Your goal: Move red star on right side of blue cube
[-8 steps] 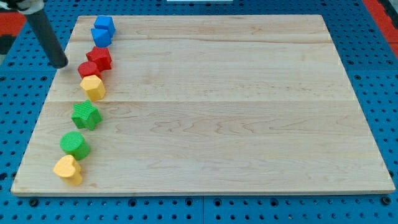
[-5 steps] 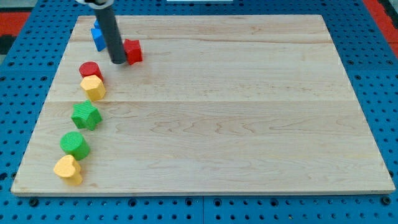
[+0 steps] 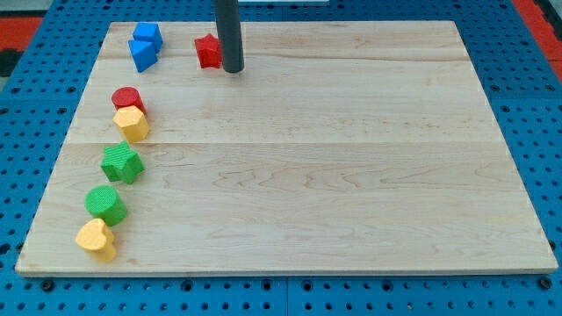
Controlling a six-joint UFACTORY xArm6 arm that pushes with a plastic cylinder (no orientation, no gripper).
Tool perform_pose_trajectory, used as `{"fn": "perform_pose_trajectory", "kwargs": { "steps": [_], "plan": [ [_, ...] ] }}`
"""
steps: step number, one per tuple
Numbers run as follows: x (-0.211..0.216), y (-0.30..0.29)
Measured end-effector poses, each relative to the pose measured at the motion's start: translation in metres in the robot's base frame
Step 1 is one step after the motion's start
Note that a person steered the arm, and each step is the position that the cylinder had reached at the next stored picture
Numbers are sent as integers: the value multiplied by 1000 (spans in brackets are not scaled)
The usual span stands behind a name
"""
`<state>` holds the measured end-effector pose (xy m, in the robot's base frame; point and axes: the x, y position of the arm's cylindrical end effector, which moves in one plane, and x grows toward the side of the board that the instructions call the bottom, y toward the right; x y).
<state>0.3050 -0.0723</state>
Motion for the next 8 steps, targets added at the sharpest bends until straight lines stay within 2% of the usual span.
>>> {"fn": "perform_pose_trajectory", "kwargs": {
  "steps": [4,6,8],
  "plan": [
    [-28,-21],
    [-30,-52],
    [-32,-55]
  ]
}}
